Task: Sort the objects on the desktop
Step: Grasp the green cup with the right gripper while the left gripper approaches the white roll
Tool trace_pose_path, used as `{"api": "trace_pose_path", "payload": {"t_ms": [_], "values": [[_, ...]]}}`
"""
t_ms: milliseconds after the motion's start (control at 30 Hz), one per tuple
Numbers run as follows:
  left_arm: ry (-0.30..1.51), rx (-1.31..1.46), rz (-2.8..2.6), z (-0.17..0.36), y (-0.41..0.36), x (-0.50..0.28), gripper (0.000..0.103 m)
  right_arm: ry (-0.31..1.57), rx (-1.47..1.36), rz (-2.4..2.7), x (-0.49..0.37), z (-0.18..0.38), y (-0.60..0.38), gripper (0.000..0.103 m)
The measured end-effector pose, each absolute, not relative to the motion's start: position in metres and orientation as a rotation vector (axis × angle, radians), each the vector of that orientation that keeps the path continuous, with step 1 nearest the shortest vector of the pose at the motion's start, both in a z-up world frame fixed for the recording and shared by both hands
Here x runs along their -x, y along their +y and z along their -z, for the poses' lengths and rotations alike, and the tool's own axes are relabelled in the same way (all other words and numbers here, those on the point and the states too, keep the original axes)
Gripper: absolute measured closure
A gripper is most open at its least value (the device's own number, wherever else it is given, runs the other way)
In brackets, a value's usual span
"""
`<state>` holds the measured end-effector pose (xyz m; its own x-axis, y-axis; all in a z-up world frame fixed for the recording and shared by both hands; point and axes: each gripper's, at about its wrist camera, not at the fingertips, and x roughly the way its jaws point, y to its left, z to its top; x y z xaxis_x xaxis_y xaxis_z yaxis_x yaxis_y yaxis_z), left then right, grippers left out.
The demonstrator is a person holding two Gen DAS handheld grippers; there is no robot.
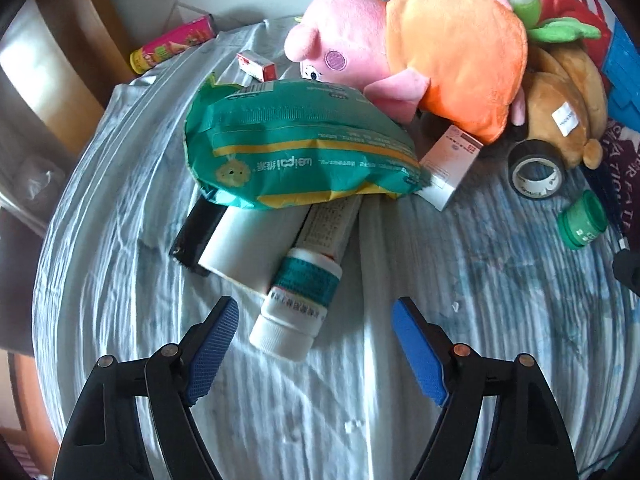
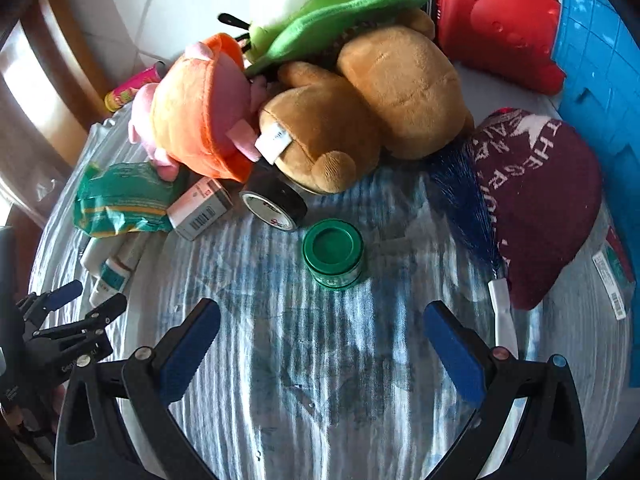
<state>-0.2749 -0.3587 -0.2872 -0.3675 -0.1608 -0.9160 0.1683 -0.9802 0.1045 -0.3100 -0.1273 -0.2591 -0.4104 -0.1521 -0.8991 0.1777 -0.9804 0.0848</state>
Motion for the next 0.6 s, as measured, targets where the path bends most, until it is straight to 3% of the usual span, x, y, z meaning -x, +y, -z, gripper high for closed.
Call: {"api": "trace_pose_path", "payload": {"t_ms": [300, 400, 467, 600], "values": [[0.065, -1.655, 2.48, 0.311, -0.363, 0.309, 0.029, 0.03, -1.635, 2.527, 0.343, 0.286, -0.132, 0.0], [0.048, -1.625, 2.499, 0.306, -0.352, 0.315, 0.039, 0.02, -1.634, 2.521, 0.349, 0.292, -0.132, 0.0], [0.039, -1.628, 2.508, 0.304, -0.342, 0.316, 0.055, 0.013, -1.634, 2.517, 0.353, 0.297, -0.132, 0.0], [0.004, -1.605, 2.512, 0.305, -0.328, 0.313, 0.058, 0.023, -1.637, 2.51, 0.359, 0.304, -0.133, 0.001]]}}
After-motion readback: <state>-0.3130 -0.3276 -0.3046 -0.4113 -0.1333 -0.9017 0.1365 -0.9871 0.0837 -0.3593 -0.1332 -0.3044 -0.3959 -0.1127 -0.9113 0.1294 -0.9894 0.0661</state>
